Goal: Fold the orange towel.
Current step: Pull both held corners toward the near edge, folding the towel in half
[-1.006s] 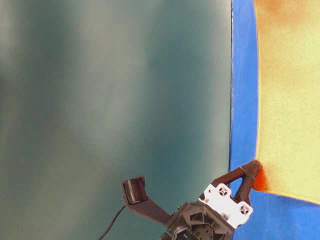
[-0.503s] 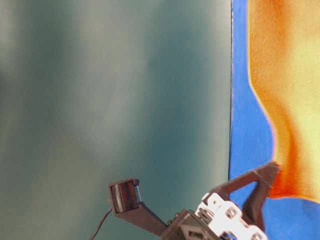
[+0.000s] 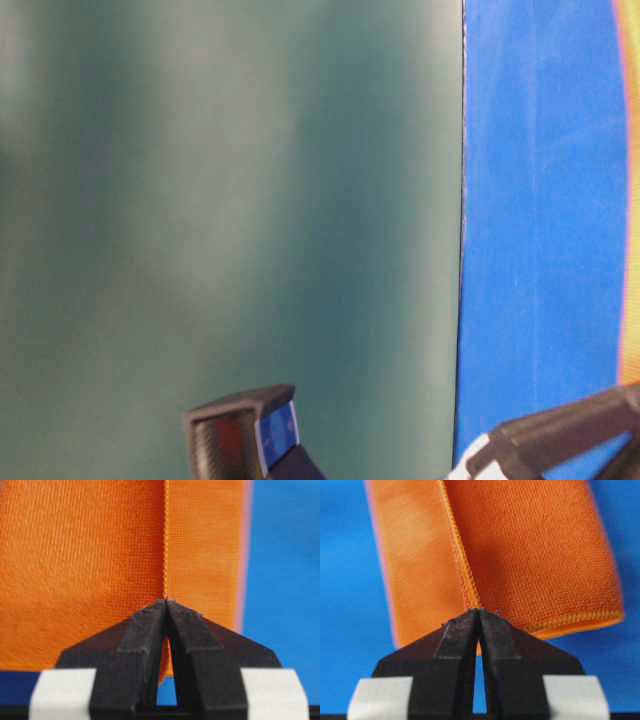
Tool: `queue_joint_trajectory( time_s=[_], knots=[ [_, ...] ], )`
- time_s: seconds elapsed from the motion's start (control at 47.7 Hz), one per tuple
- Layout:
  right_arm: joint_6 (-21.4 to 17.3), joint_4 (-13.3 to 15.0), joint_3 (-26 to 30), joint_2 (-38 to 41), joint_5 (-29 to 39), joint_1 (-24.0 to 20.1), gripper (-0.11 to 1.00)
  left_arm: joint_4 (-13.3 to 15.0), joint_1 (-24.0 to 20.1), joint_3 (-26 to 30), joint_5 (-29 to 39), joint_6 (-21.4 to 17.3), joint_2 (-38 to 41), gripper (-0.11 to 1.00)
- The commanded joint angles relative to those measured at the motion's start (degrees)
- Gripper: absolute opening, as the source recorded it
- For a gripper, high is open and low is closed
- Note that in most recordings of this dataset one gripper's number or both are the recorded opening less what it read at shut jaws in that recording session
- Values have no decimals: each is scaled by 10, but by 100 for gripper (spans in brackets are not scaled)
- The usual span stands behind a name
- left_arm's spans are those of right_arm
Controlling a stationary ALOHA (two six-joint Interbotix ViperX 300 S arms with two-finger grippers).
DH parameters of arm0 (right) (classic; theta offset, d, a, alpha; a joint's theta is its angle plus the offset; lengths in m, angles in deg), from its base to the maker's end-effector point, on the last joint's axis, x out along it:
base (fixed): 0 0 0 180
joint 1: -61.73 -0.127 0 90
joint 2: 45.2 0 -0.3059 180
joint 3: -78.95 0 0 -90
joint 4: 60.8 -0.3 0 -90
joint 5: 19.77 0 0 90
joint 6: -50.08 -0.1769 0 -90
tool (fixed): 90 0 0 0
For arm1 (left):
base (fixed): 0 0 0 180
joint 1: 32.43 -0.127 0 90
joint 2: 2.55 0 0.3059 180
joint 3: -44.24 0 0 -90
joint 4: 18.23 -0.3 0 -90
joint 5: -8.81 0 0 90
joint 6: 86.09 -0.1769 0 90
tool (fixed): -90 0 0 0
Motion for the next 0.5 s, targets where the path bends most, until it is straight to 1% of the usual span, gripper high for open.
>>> queue_joint_trajectory(
  time_s=[0.0, 0.147, 0.293, 0.482],
  knots=[
    [-18, -2, 5, 6, -5, -41, 1, -1, 29, 17, -2, 13, -1, 3],
    [-37, -2, 11, 30, -17, -83, 1, -1, 60, 36, 4, 32, 11, 3],
    [-44, -1, 24, 62, -25, -114, 1, -1, 78, 53, 24, 34, 21, 3],
    [-44, -2, 43, 101, -33, -118, 1, -1, 78, 53, 47, 33, 24, 3]
  ],
)
